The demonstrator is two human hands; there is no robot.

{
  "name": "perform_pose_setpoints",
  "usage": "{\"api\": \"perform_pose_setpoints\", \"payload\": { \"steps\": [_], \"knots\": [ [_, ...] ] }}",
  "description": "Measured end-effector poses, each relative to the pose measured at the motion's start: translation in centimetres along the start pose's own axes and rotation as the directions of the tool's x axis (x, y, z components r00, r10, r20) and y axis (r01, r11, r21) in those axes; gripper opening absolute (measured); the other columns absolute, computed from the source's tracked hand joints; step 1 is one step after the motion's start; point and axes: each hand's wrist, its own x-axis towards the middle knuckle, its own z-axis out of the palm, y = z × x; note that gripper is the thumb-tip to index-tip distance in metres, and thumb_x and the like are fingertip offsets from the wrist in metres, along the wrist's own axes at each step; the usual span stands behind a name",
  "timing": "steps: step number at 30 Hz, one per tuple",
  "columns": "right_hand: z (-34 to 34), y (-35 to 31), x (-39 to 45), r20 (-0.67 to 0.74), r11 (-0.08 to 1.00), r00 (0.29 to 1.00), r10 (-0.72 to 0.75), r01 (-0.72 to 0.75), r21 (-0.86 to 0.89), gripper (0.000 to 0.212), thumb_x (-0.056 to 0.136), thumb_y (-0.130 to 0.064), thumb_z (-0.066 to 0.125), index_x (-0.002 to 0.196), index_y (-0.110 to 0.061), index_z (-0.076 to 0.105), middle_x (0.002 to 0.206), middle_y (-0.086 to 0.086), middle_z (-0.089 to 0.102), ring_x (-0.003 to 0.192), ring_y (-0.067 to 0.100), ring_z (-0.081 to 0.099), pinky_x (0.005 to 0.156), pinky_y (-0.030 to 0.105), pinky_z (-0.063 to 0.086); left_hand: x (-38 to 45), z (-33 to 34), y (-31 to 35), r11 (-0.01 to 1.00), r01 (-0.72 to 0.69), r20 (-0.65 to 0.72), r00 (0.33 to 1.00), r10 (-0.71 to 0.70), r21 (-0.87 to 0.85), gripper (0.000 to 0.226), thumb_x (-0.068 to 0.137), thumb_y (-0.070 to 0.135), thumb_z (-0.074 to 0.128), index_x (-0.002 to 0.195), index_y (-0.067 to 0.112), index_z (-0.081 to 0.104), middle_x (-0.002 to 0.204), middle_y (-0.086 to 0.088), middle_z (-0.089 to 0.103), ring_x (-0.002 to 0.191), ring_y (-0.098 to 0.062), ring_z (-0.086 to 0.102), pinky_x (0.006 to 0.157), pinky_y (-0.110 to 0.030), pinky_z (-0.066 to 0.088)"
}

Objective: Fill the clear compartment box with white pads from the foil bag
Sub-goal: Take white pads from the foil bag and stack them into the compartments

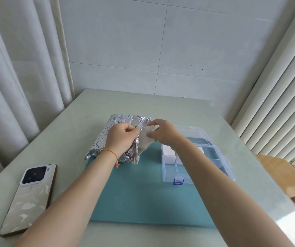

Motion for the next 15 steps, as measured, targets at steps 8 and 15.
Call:
{"api": "perform_pose_setpoints", "payload": {
  "steps": [8, 15],
  "knots": [
    [0.6, -0.7, -0.3, -0.058, 0.999, 0.998, 0.026, -0.024, 0.033, 0.023, 0.084, -0.008, 0.056, 0.101, -0.015, 0.069, 0.088, 0.002, 0.06, 0.082, 0.02, 0.055, 0.07, 0.026, 0.046, -0.3, 0.0, 0.1, 1.0, 0.021, -0.005, 1.0, -0.021, -0.01, 0.014, 0.078, 0.022, 0.066, 0.066, 0.017, 0.067, 0.056, 0.009, 0.06, 0.058, -0.02, 0.061, 0.061, -0.029, 0.049],
    [-2.2, -1.2, -1.7, -0.191, 0.989, 0.982, 0.005, 0.023, 0.147, 0.011, 0.087, -0.014, 0.057, 0.088, -0.017, 0.068, 0.075, -0.008, 0.058, 0.069, 0.012, 0.053, 0.06, 0.022, 0.043, -0.4, 0.1, 0.6, 0.996, 0.01, 0.028, 1.0, -0.013, 0.091, 0.013, 0.079, 0.024, 0.065, 0.068, 0.016, 0.067, 0.059, 0.009, 0.06, 0.059, -0.012, 0.055, 0.058, -0.023, 0.041]
  ]
}}
